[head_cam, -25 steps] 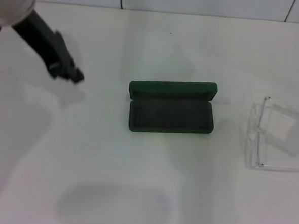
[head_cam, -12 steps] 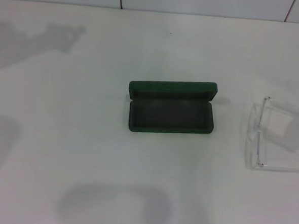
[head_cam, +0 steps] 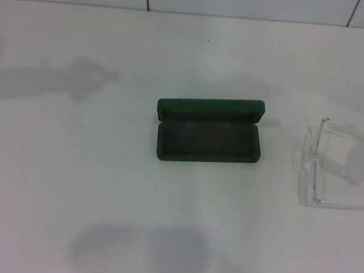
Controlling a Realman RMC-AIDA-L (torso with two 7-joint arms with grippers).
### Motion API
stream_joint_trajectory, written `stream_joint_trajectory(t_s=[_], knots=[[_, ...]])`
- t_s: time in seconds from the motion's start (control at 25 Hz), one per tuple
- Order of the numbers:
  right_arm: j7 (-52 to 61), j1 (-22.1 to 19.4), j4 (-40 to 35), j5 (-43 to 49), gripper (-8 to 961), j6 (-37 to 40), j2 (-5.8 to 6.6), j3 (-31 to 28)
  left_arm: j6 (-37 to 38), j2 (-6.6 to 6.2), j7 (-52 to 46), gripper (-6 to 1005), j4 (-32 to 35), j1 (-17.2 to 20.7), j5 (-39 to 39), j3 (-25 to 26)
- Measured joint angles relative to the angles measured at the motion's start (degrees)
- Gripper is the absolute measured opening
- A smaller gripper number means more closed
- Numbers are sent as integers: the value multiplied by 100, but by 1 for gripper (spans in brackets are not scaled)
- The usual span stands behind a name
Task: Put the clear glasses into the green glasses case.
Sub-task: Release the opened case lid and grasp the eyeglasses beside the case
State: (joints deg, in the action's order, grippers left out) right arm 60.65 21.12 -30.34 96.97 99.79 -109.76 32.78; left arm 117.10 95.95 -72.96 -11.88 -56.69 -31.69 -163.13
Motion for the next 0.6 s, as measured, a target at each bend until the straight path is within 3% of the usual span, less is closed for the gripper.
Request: stream_joint_trajectory(t_s=[0.12, 0.28, 0.44, 0.6], knots=[[-9, 3, 4, 2, 720, -16, -28, 23, -16, 43, -9, -1, 82, -364, 1034, 4], [-10, 34, 11, 6, 719, -55, -83, 45, -45, 262, 10, 0, -59, -822, 2341, 6], [-9, -29, 35, 7, 719, -56, -74, 14, -71, 758, 37, 0, -667, -1527, 3958, 8], [-9, -44, 69, 6, 718, -57, -75, 8, -432, 1614, -132, 0, -2065, -2328, 6151, 6]])
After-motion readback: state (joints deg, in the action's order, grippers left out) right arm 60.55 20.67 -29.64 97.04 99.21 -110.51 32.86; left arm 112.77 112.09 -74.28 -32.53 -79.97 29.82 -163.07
